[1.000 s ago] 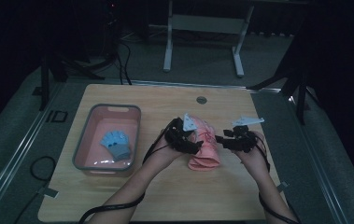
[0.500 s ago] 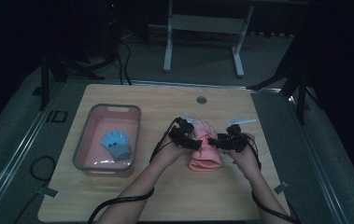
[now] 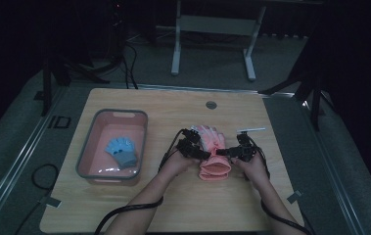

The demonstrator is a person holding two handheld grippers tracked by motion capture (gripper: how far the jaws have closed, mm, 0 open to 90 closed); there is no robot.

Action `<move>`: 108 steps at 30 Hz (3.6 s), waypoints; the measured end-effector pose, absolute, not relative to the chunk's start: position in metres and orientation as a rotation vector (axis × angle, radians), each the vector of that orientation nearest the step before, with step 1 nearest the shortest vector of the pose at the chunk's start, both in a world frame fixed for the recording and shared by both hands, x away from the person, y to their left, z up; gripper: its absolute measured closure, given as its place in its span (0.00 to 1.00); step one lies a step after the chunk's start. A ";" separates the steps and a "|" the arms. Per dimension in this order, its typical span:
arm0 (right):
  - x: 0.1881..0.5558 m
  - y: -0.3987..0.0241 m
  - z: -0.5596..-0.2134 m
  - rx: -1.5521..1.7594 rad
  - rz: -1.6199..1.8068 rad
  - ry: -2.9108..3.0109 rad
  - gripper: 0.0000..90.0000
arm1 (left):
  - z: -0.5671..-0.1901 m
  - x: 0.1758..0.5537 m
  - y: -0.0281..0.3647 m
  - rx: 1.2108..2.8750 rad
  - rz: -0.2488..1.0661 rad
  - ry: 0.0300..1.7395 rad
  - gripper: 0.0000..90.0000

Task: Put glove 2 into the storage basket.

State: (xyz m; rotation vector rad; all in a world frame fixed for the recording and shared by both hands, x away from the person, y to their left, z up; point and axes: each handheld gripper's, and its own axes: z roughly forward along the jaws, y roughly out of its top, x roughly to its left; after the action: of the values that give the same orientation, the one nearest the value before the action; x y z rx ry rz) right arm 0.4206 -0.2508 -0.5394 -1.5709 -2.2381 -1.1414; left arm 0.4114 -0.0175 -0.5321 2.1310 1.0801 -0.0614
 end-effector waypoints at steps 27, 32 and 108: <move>0.402 -0.219 -0.486 -1.541 -1.331 -2.369 0.84 | -0.475 0.404 0.008 2.143 -0.031 1.014 0.81; 0.401 -0.206 -0.473 -1.519 -1.359 -2.369 0.84 | -0.460 0.403 0.023 2.148 -0.024 1.015 0.81; 0.403 0.067 -0.490 -1.183 -1.114 -2.537 0.71 | -0.468 0.369 0.264 2.252 -0.002 1.356 0.80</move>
State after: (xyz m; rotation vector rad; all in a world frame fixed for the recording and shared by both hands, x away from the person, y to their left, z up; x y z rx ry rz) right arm 0.4029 0.0665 -0.4900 -1.1832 -2.5373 -1.1140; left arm 0.3687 0.2645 -0.4684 2.2522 1.3563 -0.0021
